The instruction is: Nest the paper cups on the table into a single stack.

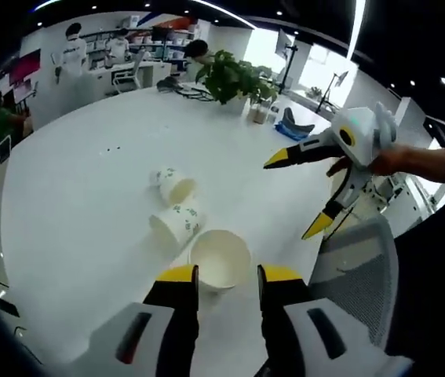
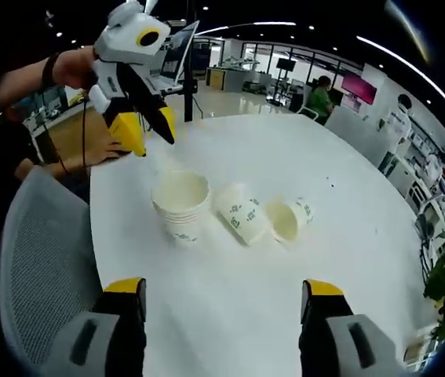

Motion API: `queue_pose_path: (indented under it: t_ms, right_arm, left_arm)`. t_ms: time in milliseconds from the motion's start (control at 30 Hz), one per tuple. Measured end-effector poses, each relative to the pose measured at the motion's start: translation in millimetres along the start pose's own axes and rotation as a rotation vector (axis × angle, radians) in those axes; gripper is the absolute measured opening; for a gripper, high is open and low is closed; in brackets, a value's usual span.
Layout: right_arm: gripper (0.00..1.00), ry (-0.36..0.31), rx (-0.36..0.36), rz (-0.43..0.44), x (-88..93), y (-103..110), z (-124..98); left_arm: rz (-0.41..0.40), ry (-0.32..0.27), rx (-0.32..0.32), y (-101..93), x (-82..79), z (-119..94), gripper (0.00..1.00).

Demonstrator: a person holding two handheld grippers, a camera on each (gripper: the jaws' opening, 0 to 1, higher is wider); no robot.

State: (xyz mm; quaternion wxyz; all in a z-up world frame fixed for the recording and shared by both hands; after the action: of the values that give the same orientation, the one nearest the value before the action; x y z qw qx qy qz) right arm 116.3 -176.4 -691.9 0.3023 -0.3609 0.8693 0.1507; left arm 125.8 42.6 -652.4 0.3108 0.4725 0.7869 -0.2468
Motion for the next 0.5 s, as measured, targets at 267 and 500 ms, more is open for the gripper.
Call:
queue_pose_path:
  t_ms: [267,500]
  right_arm:
    - [0.79,0.019,0.009,-0.088,-17.6,-10,16]
    - [0.76,0.034,0.007,-0.112,-28.7,-24,27]
  left_arm:
    - [-0.048,-0.026,-0.024,-10.6,13.9,-12,0.28]
    - [-0.069,-0.052,-0.048,-18.3,24.0,-15,0.33]
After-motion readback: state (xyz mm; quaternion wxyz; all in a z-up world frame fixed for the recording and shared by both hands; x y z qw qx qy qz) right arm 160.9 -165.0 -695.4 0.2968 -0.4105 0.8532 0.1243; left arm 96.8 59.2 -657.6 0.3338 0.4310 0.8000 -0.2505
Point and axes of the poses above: the point that each gripper's makers call its tool centre point, and the gripper's own axes: z roughly forward along the fingers, y roughly to its left, x roughly out of its underside, the point moved 7 cm from there along -z, roughly backward along the fingers, and after that the axes turned 13 degrees about z, right-handed, at the moved point
